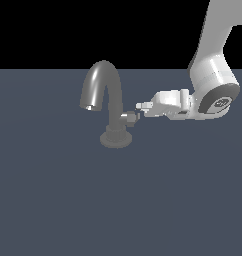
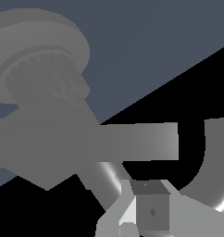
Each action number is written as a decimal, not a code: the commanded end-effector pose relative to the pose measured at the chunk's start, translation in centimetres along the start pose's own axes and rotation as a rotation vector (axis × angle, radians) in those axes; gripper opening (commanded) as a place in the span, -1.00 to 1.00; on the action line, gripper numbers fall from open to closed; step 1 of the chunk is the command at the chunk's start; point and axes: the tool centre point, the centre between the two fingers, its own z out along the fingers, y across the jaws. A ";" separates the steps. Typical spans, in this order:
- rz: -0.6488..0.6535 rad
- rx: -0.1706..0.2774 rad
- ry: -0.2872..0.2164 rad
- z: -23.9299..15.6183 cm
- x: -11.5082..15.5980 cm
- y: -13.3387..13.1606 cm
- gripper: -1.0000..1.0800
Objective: Turn on the faucet by rotating a designated handle.
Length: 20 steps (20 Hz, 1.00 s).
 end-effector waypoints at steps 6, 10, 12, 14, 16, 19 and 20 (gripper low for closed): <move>0.000 0.000 -0.001 0.0 3.3 1.0 -1.00; -0.029 0.002 0.002 0.0 2.3 0.8 -1.00; -0.023 0.002 0.001 0.0 3.7 0.3 -1.00; -0.018 0.001 0.001 0.0 5.0 -0.1 -1.00; -0.012 0.001 0.000 0.0 6.3 -0.6 -1.00; -0.005 0.000 0.000 0.0 8.1 -1.2 -1.00; -0.002 0.000 -0.001 0.0 8.8 -1.5 -1.00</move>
